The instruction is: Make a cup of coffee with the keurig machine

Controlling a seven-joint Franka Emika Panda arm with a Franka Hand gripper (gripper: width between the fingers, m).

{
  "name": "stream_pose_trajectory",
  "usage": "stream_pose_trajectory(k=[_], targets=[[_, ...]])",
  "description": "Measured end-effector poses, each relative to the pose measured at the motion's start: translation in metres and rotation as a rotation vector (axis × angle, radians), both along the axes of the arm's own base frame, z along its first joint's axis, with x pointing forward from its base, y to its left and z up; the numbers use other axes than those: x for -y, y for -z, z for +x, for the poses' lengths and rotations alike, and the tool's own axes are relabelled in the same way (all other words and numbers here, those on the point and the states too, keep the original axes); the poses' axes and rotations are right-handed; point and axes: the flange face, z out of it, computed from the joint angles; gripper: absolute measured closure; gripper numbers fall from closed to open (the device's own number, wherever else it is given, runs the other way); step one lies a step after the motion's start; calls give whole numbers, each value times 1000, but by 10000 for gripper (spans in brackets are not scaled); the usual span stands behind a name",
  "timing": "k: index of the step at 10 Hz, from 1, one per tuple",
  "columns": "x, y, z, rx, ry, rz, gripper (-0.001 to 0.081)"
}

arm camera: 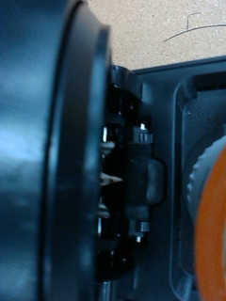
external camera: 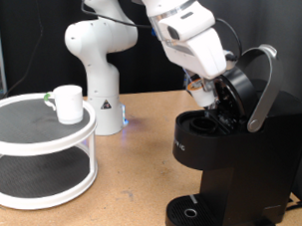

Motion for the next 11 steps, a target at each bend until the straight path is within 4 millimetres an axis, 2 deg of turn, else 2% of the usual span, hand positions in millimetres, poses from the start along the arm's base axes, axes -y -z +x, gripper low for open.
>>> stream_pose_trajectory(k=[11], targets=[[-12, 47, 1, -14, 17, -61, 400]])
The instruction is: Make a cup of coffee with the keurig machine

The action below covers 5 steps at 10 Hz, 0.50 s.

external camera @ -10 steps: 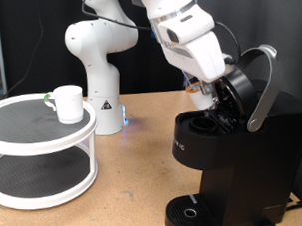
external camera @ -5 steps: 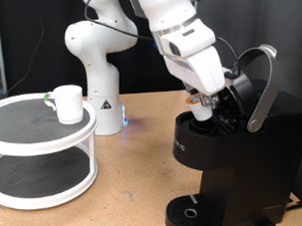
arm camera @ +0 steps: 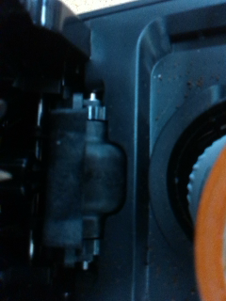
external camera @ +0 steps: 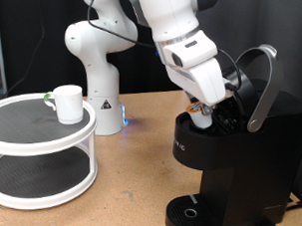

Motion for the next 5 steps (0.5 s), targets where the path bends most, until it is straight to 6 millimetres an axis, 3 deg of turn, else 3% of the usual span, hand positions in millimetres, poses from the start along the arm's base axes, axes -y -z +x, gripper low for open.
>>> stream_pose_trajectory(k=[4, 5], targets=[[-6, 9, 1, 6, -3, -14, 400], [-7, 11, 1, 4, -4, -16, 350]])
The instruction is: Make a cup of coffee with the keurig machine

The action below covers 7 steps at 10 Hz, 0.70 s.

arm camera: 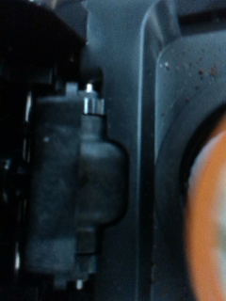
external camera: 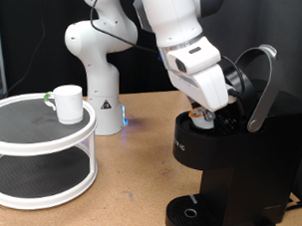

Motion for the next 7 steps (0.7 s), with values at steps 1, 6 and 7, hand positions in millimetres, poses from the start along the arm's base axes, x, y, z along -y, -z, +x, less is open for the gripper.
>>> stream_pose_trajectory(k=[1, 6, 7], targets=[[0, 3, -1, -5, -1, -2, 350], [-1, 2, -1, -1, 16, 27, 9], [0, -2, -3, -5, 5, 43, 8]])
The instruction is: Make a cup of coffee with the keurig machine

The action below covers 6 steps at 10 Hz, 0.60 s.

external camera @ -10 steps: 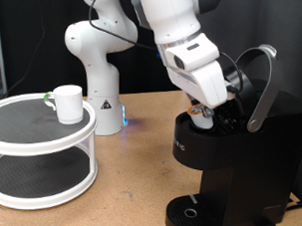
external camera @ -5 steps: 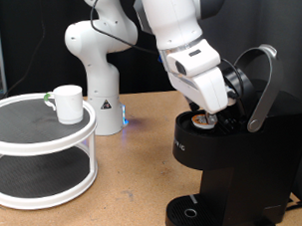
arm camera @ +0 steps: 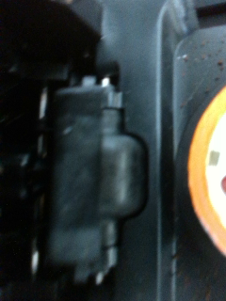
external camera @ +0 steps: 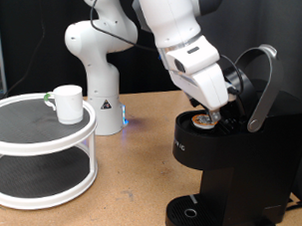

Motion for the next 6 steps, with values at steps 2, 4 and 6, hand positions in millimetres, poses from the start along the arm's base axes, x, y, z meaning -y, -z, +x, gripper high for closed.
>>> stream_pose_trajectory(k=[2, 4, 6], targets=[[7, -11, -4, 5, -16, 17, 8], [16, -19, -9, 21, -14, 2, 8], [17, -18, -8, 23, -7, 5, 8]])
